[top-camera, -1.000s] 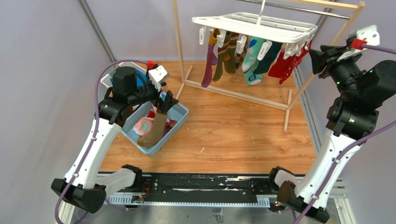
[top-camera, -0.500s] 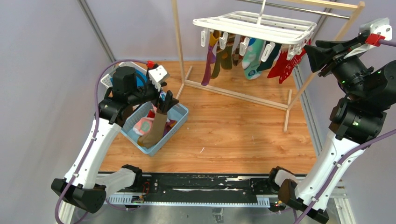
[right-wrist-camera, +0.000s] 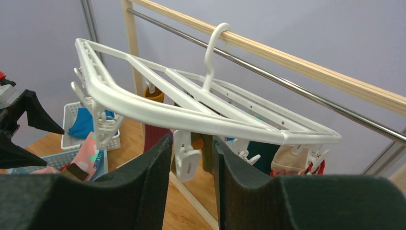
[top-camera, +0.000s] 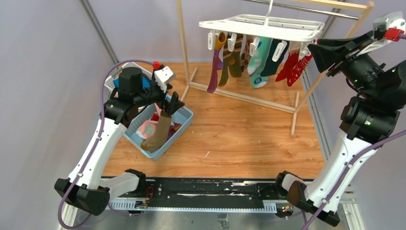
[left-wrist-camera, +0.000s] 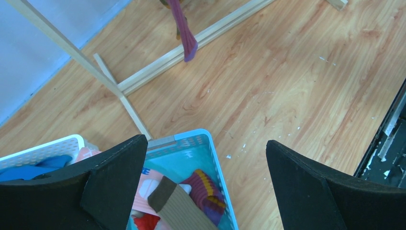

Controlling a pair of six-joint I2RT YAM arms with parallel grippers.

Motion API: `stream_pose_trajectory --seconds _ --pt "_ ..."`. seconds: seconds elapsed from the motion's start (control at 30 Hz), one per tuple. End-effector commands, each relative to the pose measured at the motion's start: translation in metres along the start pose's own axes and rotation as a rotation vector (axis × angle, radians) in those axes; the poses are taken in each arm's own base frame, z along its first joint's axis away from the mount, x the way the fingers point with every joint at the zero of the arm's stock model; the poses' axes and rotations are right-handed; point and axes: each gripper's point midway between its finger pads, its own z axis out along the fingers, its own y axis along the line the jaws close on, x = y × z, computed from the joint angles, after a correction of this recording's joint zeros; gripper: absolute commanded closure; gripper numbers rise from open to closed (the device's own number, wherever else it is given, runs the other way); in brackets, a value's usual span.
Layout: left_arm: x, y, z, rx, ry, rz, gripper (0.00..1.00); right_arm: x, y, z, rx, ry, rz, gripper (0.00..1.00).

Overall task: Remove the socks clipped to the hanger
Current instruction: Adjust the hanger on the clothesline.

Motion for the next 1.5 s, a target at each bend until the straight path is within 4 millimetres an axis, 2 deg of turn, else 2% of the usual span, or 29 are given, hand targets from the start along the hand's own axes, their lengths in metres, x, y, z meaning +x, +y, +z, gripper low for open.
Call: stream_pose_trajectory --seconds 0.0,0.17,0.37,0.47,0.67,0.8,0.9,1.03,1.23,1.37,1.47 --pt "-0.007 0.0 0.001 0.012 -0.024 0.009 0.0 0.007 -0.008 0.015 -0.047 0.013 0.038 0.63" --pt "-0.004 0.001 0.003 0.01 -0.011 0.007 0.0 0.032 0.011 0.03 -0.118 0.074 0.019 0.63" --pt "0.002 0.004 0.008 0.012 0.007 0.004 0.0 0.065 0.037 0.038 -0.165 0.122 0.031 0.68" --pt "0.004 0.004 0.01 0.015 0.013 0.001 0.0 0.075 0.048 0.038 -0.184 0.127 0.04 0.69" --pt "0.008 0.006 0.015 0.023 0.028 -0.011 0.0 0.09 0.084 0.044 -0.275 0.15 0.03 0.68" --pt "0.01 0.006 0.017 0.025 0.035 -0.014 0.0 0.092 0.097 0.05 -0.299 0.157 0.022 0.67" --pt "0.002 0.006 0.014 0.018 0.018 -0.01 0.0 0.099 0.105 0.05 -0.324 0.176 0.023 0.65" --pt "-0.033 -0.001 -0.004 0.025 -0.06 0.031 0.0 0.123 0.107 0.042 -0.333 0.24 0.006 0.59" --pt "-0.12 -0.007 -0.056 -0.096 -0.242 0.117 0.0 0.168 0.116 0.012 -0.374 0.376 -0.018 0.42" --pt "-0.168 -0.006 -0.077 -0.127 -0.336 0.062 0.0 0.179 0.119 -0.011 -0.383 0.413 -0.069 0.37" --pt "-0.199 -0.019 -0.088 -0.067 -0.417 0.025 0.0 0.183 0.117 -0.025 -0.361 0.425 -0.098 0.36"
